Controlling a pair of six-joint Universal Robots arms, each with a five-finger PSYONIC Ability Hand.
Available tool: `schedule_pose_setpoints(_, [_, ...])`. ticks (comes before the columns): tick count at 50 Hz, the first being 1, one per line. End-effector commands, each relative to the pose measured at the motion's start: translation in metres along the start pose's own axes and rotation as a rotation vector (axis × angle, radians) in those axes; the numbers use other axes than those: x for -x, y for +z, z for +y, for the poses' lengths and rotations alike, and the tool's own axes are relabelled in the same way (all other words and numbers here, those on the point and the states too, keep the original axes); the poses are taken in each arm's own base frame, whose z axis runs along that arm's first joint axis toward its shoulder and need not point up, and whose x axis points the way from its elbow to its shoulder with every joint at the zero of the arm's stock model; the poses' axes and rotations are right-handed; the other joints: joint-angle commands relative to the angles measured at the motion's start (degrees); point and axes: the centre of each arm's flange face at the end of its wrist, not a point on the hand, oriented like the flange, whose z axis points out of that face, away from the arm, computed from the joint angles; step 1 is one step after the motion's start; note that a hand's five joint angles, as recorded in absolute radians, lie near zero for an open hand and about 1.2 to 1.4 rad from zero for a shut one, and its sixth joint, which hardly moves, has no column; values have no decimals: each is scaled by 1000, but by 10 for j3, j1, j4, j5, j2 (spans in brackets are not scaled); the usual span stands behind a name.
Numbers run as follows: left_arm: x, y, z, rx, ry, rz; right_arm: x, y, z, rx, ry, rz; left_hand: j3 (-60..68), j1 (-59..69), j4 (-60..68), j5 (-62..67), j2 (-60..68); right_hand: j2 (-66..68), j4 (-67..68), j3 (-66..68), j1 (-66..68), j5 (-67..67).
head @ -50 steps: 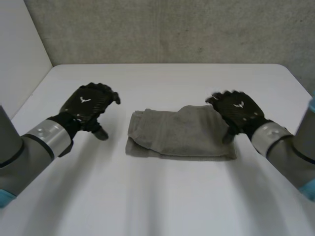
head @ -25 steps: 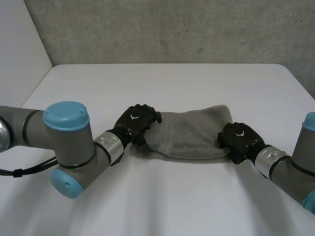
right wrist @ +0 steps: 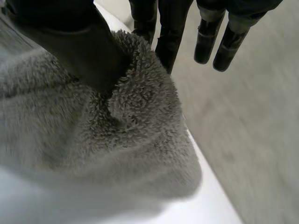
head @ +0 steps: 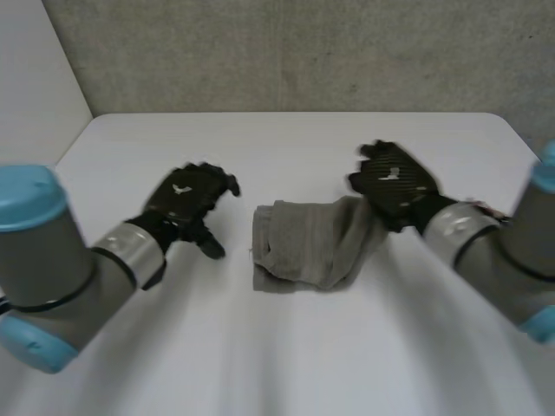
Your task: Fold the towel.
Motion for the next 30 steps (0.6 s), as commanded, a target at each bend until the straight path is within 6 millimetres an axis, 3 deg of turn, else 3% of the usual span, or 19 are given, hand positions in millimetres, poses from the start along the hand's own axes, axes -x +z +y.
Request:
schedule_pose_setpoints(1, [43, -20, -20, -58, -4, -141, 75, 16, -34, -127, -201, -178, -28, -24, -32, -2, -17, 88, -40, -30, 72, 48])
schedule_pose_setpoints(3, [57, -23, -25, -72, -7, -184, 111, 22, -33, -160, -262, -262, -28, -25, -32, -3, -18, 88, -40, -30, 72, 48])
schedule_pose_setpoints(4, [57, -23, -25, -72, -7, -184, 111, 22, -33, -160, -263, -262, -28, -25, -32, -3, -18, 88, -40, -30, 72, 48])
schedule_pose_setpoints(6, [60, -23, -26, -75, -19, -193, 145, 25, -30, -192, -324, -342, -28, -27, -32, -5, -20, 88, -40, -30, 72, 48])
schedule_pose_setpoints(10, [57, -21, -25, -76, -41, -180, 163, 27, -22, -201, -405, -368, -28, -29, -32, -7, -22, 88, -40, -30, 72, 48])
schedule_pose_setpoints(11, [53, -20, -26, -82, -54, -167, 166, 28, -19, -201, -435, -364, -28, -29, -32, -7, -22, -219, -40, -30, -235, -259])
schedule_pose_setpoints(12, [53, -20, -26, -82, -54, -167, 166, 28, -19, -201, -435, -364, -28, -29, -32, -7, -22, -222, -40, -30, -238, -262])
schedule_pose_setpoints(13, [47, -20, -29, -93, -68, -149, 164, 27, -18, -197, -442, -353, -28, -29, -32, -7, -22, -612, -40, -30, -628, -652])
schedule_pose_setpoints(15, [41, -18, -31, -103, -86, -128, 158, 26, -21, -189, -426, -327, -28, -31, -32, -8, -23, -612, -40, -30, -628, -652])
schedule_pose_setpoints(17, [30, -6, -32, -128, -110, -83, 134, 21, -30, -178, -318, -259, -28, -31, -32, -8, -23, -612, -40, -30, -628, -652])
schedule_pose_setpoints(20, [23, 4, -31, -134, -124, -54, 120, 17, -35, -180, -232, -221, -28, -31, -32, -8, -23, -612, -40, -30, -628, -652])
schedule_pose_setpoints(22, [-6, 19, -34, -146, -146, 35, 95, 8, -45, -194, -16, -162, -28, -29, -32, -7, -22, -612, -40, -30, -628, -652])
schedule_pose_setpoints(23, [-6, 19, -34, -146, -146, 36, 95, 8, -45, -194, -15, -162, -28, -29, -32, -7, -22, -612, -40, -30, -628, -652])
schedule_pose_setpoints(25, [-28, 32, -30, -140, -180, 99, 73, -1, -47, -196, 207, -120, -28, -27, -32, -5, -20, -612, -40, -30, -628, -652])
schedule_pose_setpoints(26, [-28, 32, -30, -140, -180, 100, 73, -1, -47, -196, 208, -119, -28, -27, -32, -5, -20, -612, -40, -30, -628, -652])
schedule_pose_setpoints(28, [-40, 39, -28, -139, -212, 133, 55, -4, -39, -165, 430, -90, -28, -25, -32, -3, -18, -612, -40, -30, -628, -652])
schedule_pose_setpoints(30, [-42, 42, -25, -133, -231, 138, 48, -4, -32, -145, 525, -79, -28, -24, -32, -2, -17, -612, -40, -30, -628, -652])
